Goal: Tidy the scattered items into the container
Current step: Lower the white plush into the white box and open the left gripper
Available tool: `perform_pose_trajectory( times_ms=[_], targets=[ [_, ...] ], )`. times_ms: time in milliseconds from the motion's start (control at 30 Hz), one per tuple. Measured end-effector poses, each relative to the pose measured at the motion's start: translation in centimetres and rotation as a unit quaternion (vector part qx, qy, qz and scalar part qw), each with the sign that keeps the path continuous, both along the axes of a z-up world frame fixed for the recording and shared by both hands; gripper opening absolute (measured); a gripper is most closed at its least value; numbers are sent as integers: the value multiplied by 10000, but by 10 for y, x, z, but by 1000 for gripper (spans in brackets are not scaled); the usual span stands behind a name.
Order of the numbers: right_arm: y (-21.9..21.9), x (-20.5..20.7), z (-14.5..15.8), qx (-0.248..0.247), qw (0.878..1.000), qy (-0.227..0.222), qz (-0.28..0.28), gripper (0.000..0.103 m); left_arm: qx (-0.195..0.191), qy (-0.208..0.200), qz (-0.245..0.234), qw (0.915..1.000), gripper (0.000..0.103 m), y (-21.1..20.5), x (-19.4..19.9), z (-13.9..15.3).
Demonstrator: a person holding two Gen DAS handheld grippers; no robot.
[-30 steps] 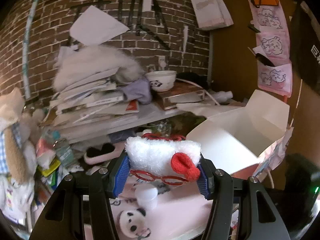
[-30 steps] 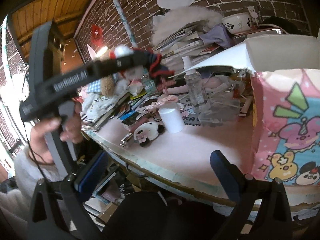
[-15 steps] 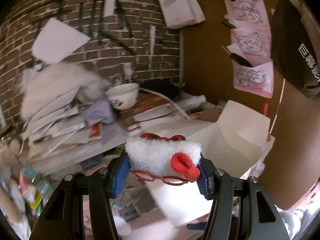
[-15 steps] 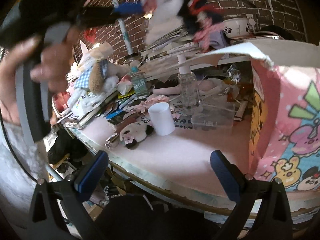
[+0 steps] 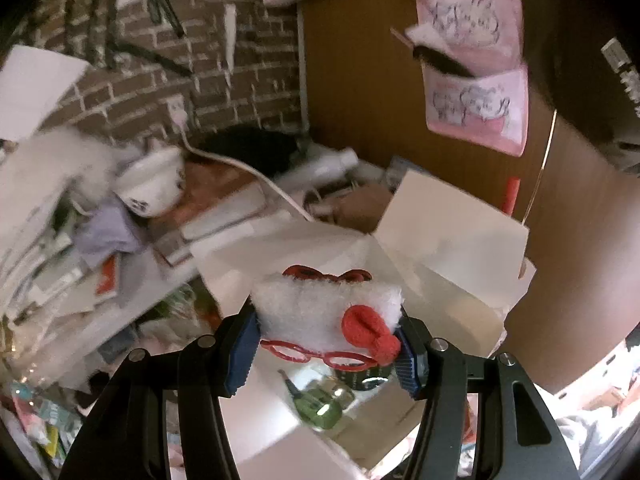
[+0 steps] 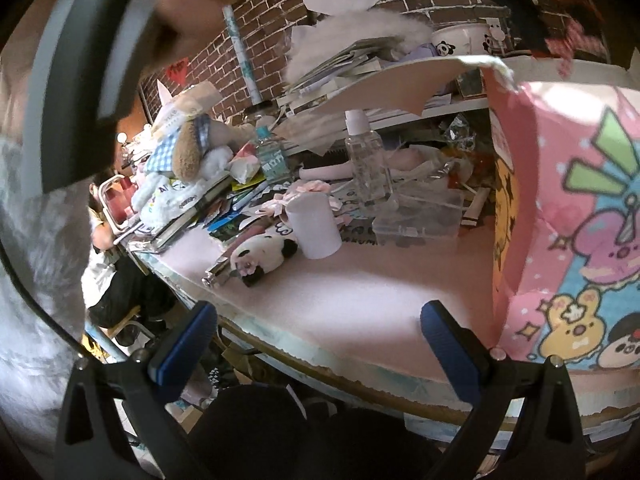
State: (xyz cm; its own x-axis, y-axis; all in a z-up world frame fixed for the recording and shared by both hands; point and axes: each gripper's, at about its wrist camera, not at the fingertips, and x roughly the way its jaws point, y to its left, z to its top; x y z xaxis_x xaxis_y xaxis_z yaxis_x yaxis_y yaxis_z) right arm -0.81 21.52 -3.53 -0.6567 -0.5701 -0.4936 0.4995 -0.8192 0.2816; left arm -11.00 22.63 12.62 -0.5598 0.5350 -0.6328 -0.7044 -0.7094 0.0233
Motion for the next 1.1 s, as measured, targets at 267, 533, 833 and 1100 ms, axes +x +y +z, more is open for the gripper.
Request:
perform_pose_trajectory(
  times_ms=[267, 533, 833, 1100],
  targets=[
    [7, 1, -1, -63, 10000, -2, -30, 102, -557, -473, 90, 9973, 53, 31, -17, -23],
    [12, 3, 0, -86, 9999, -12, -113, 102, -1011, -714, 245, 9920, 53, 46, -27, -43],
    [16, 2, 2, -151, 9997, -3, -211, 102, -1609, -963, 360, 9816, 54, 57, -34, -65],
    [18, 3, 3, -196, 9996, -34, -198, 102, -1800, -896, 376, 9788, 59, 59, -30, -66]
  ],
)
